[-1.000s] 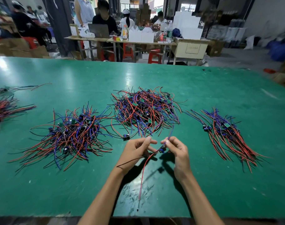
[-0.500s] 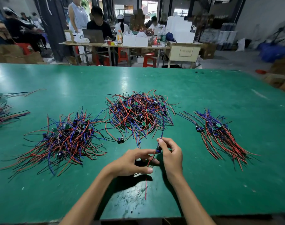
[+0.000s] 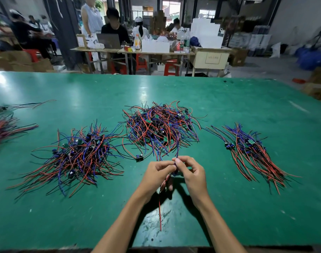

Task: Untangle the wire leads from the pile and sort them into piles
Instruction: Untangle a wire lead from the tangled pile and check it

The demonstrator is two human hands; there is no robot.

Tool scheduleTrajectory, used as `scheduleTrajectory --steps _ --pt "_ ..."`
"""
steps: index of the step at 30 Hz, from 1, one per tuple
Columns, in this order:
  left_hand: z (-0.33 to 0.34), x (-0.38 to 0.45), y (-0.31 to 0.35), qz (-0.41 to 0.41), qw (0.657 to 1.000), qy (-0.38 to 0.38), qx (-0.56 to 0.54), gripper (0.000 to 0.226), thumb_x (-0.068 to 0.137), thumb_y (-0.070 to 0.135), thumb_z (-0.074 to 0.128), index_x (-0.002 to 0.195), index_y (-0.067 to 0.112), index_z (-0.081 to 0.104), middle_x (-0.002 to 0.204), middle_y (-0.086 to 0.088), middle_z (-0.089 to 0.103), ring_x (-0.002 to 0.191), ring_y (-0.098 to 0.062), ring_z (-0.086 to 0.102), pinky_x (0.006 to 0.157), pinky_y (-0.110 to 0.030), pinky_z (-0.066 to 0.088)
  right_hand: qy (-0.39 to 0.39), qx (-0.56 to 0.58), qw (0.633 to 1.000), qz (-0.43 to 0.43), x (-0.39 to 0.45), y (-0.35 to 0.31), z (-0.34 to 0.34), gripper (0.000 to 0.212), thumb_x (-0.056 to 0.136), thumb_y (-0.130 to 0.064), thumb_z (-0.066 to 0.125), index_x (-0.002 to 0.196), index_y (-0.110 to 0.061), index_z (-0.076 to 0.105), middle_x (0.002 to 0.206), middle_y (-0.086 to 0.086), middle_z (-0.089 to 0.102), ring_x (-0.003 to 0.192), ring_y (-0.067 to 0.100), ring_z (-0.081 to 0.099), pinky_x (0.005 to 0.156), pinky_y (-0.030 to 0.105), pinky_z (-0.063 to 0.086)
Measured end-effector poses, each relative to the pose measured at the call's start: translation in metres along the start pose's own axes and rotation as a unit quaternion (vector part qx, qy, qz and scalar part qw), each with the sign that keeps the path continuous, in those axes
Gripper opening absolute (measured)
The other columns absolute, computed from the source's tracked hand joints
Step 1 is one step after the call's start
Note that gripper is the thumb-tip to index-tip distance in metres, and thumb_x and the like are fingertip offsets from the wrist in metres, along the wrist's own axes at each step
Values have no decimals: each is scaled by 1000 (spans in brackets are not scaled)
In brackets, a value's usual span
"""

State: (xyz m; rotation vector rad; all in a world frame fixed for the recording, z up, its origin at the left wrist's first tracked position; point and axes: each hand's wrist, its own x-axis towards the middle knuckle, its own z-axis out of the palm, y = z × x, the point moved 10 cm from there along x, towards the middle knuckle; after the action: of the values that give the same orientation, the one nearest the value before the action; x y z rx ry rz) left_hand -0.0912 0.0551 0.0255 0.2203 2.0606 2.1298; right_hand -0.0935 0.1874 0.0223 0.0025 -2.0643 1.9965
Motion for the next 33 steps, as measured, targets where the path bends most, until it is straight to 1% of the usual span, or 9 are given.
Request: scheduleTrajectory --steps 3,7,11,15,19,24,27,30,33 --pt "3 -2 2 17 1000 11 4 24 100 12 59 91 17 81 73 -4 75 38 -14 56 36 -19 40 -47 32 998 38 -1 5 12 18 95 -27 62 95 -26 81 101 5 76 101 33 69 91 50 57" --pt "1 -6 -3 -4 1000 15 13 29 101 12 57 80 0 74 58 -15 64 39 -15 58 37 -18 42 -79 64 993 66 -4 6 18 28 102 -14 54 87 -17 77 85 6 75 78 23 65 74 38 52" --pt "1 -6 -6 -20 999 21 13 27 96 11 63 74 5 78 58 -12 64 41 -13 57 41 -18 43 -48 56 995 66 0 9 15 31 102 -6 51 81 -13 72 74 0 69 68 15 58 67 32 49" --pt "7 -10 -3 -16 999 -5 41 24 93 8 65 77 12 82 75 -14 75 42 -11 52 45 -17 38 4 93 992 82 2 15 6 33 102 -12 50 79 -17 72 66 -11 63 44 6 44 42 18 36" --pt "14 -13 -2 -23 998 -49 39 26 93 11 61 76 13 80 84 -13 78 48 -15 51 48 -19 40 64 53 993 84 11 18 -8 25 94 -25 53 80 -22 73 87 -5 73 56 7 47 49 23 35" --pt "17 -12 -4 -31 997 -56 46 26 92 4 61 74 9 79 84 -17 77 70 -27 65 51 -20 46 114 49 974 191 26 26 -26 28 95 -16 49 80 -21 72 86 -10 70 56 10 40 38 20 25" --pt "23 -10 -5 -40 996 -70 45 22 92 2 61 79 1 78 85 -20 77 78 -28 74 50 -19 46 144 110 953 244 31 35 -34 28 96 -12 45 83 -17 68 91 0 68 52 10 31 34 19 20" --pt "21 -10 -5 -34 996 -70 41 23 93 3 60 79 4 78 87 -19 77 75 -29 73 51 -21 47 161 143 936 279 32 38 -34 25 95 -11 43 82 -12 65 85 5 65 37 6 24 33 17 18" --pt "3 -9 -4 -10 1000 -15 25 24 97 6 59 86 9 81 88 -16 78 56 -20 61 51 -21 46 133 128 945 269 29 38 -30 25 99 -18 47 86 -10 67 85 10 67 38 7 29 35 19 24"
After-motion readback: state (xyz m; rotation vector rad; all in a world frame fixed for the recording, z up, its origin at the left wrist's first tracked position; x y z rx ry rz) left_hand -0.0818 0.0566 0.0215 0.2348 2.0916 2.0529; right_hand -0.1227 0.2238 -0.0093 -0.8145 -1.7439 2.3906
